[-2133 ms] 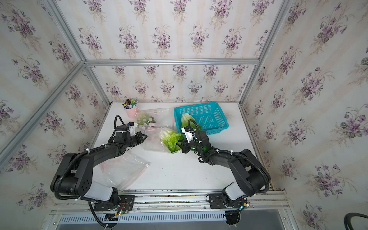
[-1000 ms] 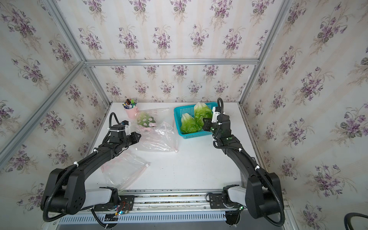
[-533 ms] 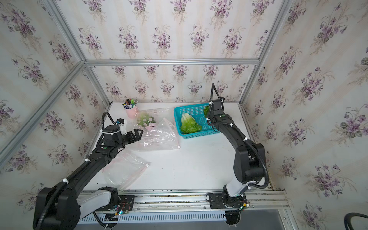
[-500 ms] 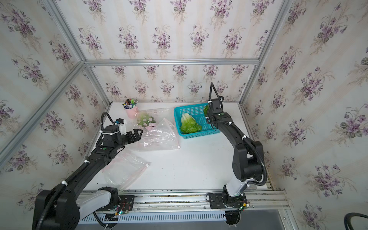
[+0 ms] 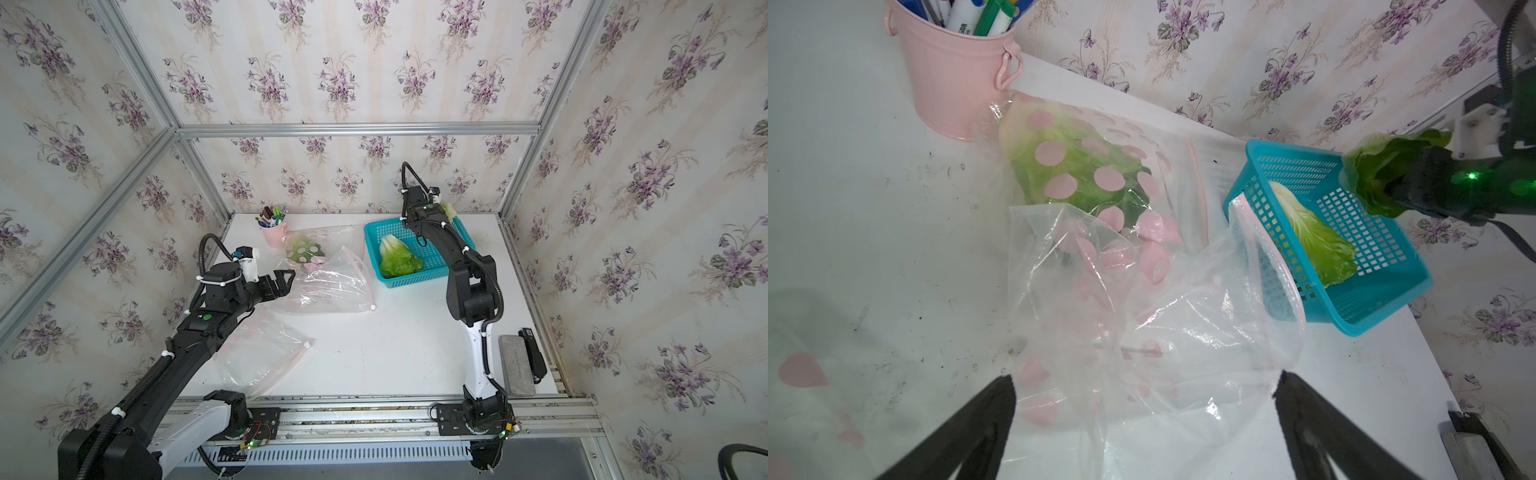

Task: Open the zip-top bag and take out the chinese cabbages
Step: Place the Chinese cabbage in the basket.

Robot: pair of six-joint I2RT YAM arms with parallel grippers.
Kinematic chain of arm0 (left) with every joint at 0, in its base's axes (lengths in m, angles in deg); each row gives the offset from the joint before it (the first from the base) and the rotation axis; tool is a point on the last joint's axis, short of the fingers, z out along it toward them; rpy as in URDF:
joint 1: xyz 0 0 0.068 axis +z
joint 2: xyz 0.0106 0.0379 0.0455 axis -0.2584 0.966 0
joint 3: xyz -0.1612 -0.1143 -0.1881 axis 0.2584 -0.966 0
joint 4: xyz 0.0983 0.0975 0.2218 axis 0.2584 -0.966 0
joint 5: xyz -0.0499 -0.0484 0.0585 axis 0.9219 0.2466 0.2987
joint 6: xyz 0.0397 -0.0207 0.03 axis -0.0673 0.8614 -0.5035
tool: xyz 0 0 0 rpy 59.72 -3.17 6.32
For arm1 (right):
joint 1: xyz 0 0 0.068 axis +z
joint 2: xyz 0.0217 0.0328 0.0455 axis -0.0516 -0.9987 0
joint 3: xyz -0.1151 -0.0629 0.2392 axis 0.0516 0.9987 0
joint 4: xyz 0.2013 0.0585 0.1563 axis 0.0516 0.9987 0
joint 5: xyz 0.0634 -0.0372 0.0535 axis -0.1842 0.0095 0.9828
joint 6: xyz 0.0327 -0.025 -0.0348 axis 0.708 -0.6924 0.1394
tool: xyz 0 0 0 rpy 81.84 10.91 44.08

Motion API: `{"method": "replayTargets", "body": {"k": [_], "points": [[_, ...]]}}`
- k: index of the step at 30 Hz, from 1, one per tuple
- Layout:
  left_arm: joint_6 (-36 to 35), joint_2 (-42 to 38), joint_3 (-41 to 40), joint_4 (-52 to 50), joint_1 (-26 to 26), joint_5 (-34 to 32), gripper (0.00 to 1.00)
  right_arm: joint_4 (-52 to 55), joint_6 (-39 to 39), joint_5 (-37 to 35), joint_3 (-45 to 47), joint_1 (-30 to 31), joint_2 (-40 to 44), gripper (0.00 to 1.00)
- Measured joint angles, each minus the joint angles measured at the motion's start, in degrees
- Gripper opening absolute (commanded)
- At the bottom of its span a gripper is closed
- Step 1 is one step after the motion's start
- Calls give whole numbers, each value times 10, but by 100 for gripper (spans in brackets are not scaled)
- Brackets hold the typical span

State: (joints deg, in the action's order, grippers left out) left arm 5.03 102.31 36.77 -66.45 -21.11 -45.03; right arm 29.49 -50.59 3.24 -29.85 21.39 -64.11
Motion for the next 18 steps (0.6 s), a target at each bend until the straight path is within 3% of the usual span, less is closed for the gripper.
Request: {"method": "replayTargets", "body": {"k": [5,10,16,18], "points": [[-5,-5,5,-4,-3,13,99,80,1,-17,-96,5,-73,0],[-7,-5,6,-5,-3,18,100,125,6,-27,-113,16,-85,0],[-7,5,6,-9,-3,25,99,153,-1,-15,-173,17,-151,14],[-7,4,6,-10,-4,26,100,156,-4,-8,-216,17,-185,31]]}}
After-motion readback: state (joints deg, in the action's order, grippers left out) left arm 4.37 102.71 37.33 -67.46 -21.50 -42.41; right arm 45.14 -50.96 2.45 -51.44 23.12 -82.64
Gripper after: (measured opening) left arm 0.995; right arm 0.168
